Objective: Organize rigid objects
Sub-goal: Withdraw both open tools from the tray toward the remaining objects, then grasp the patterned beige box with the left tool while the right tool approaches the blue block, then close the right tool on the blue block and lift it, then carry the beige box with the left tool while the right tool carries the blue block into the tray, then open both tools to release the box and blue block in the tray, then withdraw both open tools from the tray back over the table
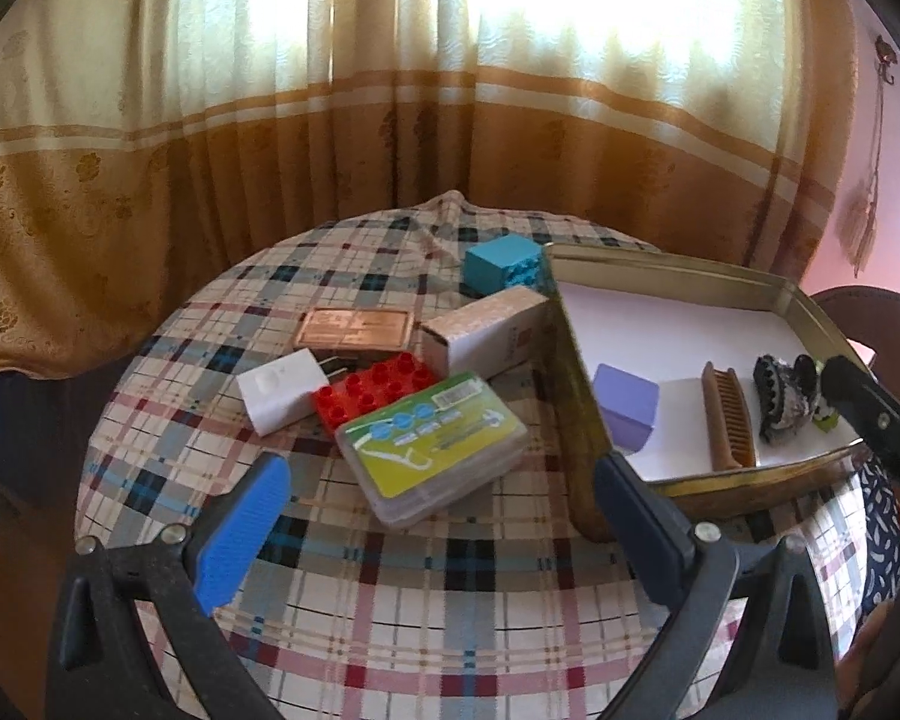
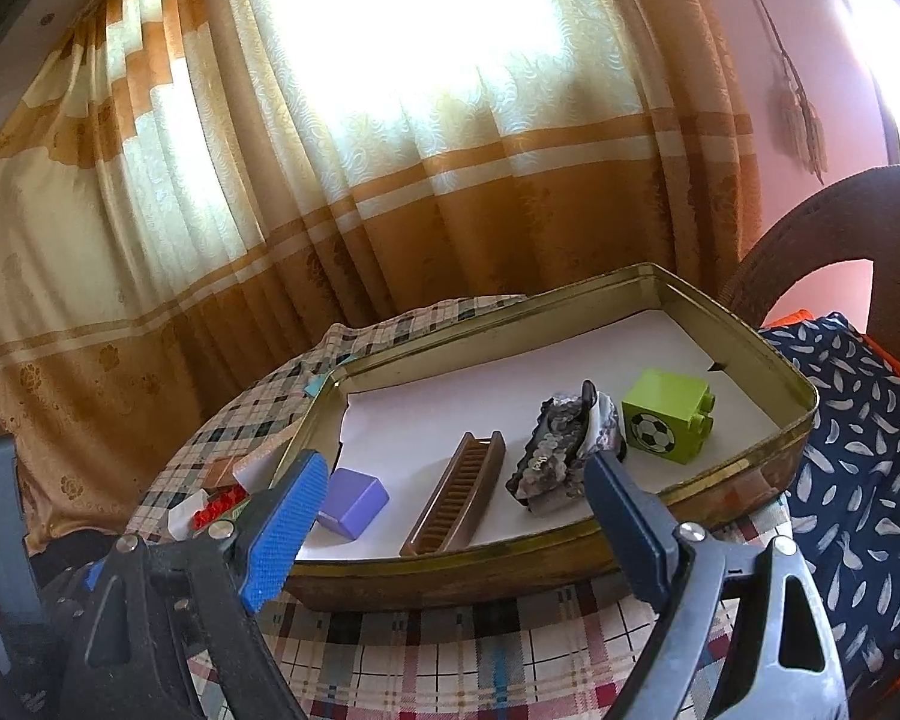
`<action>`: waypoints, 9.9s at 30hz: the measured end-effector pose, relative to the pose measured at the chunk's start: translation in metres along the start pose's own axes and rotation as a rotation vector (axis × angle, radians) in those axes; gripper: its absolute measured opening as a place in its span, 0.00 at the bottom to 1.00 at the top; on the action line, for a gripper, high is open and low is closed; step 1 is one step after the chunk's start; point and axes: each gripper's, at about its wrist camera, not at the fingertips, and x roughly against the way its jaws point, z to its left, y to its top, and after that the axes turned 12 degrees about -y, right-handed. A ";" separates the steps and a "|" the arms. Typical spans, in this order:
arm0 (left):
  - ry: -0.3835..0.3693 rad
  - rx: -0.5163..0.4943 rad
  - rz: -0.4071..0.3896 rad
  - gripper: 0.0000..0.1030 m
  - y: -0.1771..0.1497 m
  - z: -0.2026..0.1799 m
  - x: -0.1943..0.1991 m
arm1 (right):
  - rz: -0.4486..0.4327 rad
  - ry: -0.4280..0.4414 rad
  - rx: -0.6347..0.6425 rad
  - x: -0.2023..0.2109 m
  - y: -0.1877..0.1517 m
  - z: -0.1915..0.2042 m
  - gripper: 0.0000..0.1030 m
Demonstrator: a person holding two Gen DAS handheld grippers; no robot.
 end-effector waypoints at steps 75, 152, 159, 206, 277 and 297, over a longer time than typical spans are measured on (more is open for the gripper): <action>-0.160 0.074 0.270 0.24 0.114 0.092 -0.157 | 0.391 0.123 0.663 -0.194 0.088 0.188 0.86; -0.146 -0.103 0.036 0.24 0.008 -0.018 0.052 | 0.177 0.166 0.168 0.032 0.006 0.043 0.65; -0.140 -0.112 0.039 0.24 0.010 -0.023 0.047 | 0.171 0.149 0.139 0.026 0.015 0.031 0.65; -0.223 -0.178 0.080 0.24 0.075 -0.104 -0.042 | 0.066 -0.121 0.055 -0.045 0.099 -0.043 0.65; 0.050 -0.094 -0.052 0.99 0.055 -0.039 -0.024 | -0.122 -0.133 -0.096 -0.017 0.043 -0.016 0.82; 0.121 -0.035 -0.127 0.99 0.027 0.031 0.009 | -0.147 -0.079 0.000 -0.001 0.002 0.044 0.82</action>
